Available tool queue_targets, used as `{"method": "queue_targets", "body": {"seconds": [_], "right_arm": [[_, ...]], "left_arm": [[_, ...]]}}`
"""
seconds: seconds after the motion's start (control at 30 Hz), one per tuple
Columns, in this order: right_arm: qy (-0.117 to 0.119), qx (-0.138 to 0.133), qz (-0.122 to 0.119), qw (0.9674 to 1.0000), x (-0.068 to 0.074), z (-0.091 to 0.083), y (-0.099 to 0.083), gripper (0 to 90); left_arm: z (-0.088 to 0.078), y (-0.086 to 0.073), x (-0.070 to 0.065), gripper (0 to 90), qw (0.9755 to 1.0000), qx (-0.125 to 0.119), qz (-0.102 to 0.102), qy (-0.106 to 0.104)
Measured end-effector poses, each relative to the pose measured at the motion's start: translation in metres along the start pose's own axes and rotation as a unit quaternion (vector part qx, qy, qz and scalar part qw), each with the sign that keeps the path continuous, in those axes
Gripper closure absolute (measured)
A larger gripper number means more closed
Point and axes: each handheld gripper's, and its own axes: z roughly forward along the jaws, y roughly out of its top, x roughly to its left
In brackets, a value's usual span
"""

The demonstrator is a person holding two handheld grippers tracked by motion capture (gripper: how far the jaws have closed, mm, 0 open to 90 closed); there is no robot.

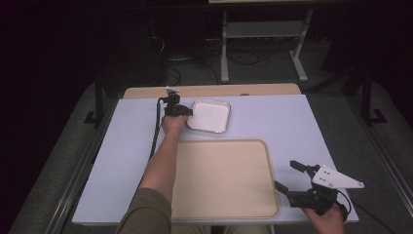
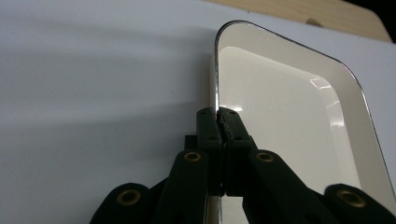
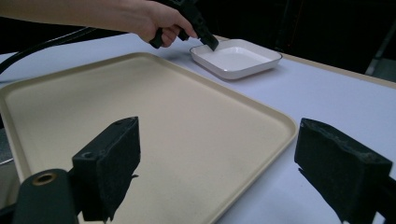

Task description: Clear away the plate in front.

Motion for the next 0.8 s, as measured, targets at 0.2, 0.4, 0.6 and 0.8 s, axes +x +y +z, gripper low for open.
{"method": "queue_targets", "body": {"seconds": [0.2, 0.4, 0.6, 0.8], "right_arm": [[0.001, 0.000, 0.002, 1.0000, 0.000, 0.000, 0.000, 13.6], [0.002, -0.001, 0.004, 1.0000, 0.000, 0.001, -0.001, 13.6], [0.000, -0.003, 0.004, 1.0000, 0.001, 0.000, 0.000, 13.6], [-0.001, -0.004, 0.003, 1.0000, 0.002, 0.000, 0.000, 13.6]], "left_arm": [[-0.008, 0.003, -0.004, 88.8, 0.9997, -0.017, -0.004, -0.017], [-0.020, 0.008, -0.007, 88.7, 0.9993, -0.033, -0.007, -0.017], [-0.032, 0.009, -0.013, 88.7, 0.9990, -0.041, -0.001, -0.017], [-0.040, 0.008, -0.022, 88.7, 0.9987, -0.042, 0.013, -0.024]]}}
